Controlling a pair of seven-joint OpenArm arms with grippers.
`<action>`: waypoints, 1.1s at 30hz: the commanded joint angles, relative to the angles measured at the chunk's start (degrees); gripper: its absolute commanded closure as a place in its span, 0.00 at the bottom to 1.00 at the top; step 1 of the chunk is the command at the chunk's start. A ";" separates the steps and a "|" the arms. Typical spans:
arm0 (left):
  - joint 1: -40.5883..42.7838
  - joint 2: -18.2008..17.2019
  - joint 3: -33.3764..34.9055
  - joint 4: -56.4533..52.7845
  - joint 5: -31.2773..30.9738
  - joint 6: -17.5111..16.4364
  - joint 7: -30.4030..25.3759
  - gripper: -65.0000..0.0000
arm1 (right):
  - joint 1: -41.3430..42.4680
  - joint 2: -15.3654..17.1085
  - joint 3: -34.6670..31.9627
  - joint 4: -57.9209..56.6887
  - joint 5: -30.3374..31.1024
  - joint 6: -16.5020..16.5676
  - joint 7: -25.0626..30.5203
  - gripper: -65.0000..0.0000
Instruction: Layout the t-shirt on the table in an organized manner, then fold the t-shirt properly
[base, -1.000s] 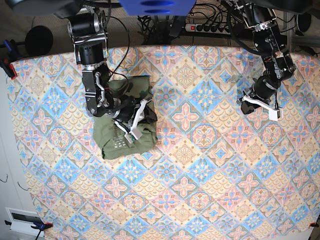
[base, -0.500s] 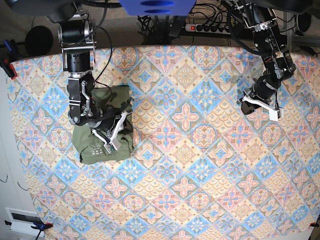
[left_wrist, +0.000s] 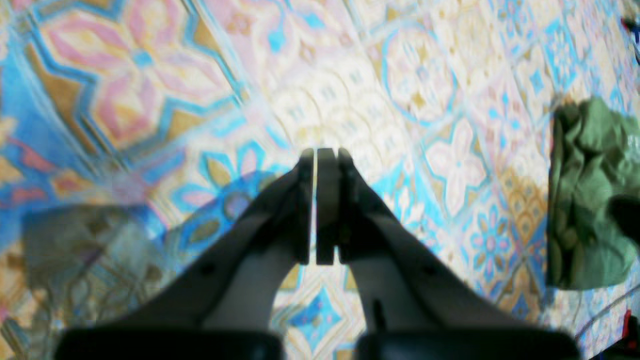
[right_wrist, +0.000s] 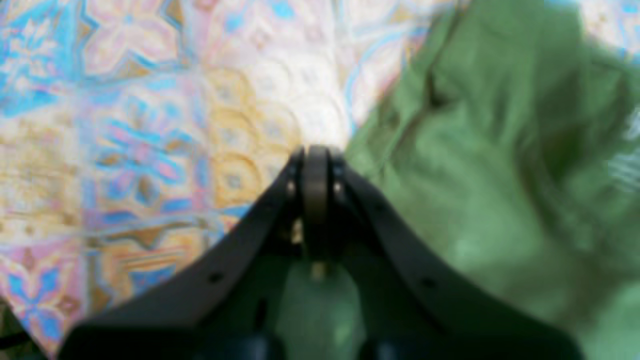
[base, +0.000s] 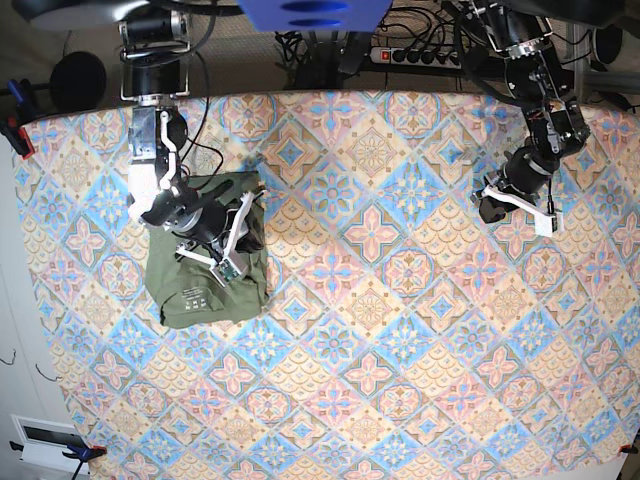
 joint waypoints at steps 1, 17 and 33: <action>-0.01 -0.70 -0.23 1.25 -0.91 -0.34 -0.87 1.00 | -1.02 0.36 1.35 2.86 0.86 0.19 0.78 1.00; 16.69 -1.23 -0.76 18.22 -3.55 -0.34 -0.95 1.00 | -29.59 0.62 22.54 14.90 13.52 0.19 0.60 1.00; 39.02 -6.95 -9.02 19.10 -3.02 -0.43 -1.39 1.00 | -48.75 0.27 37.04 10.77 7.80 0.19 0.60 1.00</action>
